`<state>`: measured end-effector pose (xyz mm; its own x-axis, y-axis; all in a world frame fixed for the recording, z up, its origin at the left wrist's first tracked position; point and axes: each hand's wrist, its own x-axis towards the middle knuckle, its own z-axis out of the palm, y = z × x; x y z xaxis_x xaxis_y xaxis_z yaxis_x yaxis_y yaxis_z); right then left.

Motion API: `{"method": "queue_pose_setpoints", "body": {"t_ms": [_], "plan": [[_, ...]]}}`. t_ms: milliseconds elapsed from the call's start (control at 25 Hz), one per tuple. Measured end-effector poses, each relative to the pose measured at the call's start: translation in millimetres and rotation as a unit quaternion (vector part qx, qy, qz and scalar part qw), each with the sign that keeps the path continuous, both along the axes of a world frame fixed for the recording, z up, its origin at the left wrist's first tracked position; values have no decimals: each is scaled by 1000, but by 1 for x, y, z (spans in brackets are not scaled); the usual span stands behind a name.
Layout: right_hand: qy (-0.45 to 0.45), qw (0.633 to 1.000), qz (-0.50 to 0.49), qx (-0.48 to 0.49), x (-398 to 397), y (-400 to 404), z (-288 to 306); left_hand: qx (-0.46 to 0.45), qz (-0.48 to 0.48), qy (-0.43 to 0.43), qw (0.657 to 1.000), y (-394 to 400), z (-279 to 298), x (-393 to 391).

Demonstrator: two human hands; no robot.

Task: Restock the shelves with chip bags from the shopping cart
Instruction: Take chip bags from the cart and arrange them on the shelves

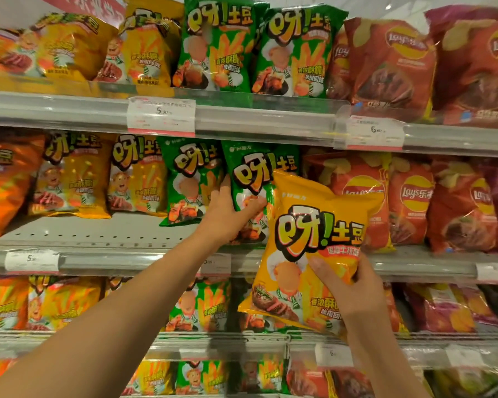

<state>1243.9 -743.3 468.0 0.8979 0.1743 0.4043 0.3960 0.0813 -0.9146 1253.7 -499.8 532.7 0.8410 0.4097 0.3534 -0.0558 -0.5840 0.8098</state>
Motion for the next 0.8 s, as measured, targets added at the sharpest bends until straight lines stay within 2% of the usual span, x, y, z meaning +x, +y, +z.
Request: {"method": "queue_pose_setpoints", "body": {"t_ms": [120, 400, 560, 800], "plan": [[7, 1000, 7, -7, 0, 14, 5, 47, 8, -6, 999, 11, -9, -13], [21, 999, 28, -3, -17, 75, 20, 271, 40, -11, 962, 68, -35, -71], [0, 997, 76, -33, -43, 128, 32, 310, 51, 19, 949, 123, -45, -106], [25, 993, 110, -29, -57, 221, 53, 317, 48, 35, 947, 228, -51, -171]]}}
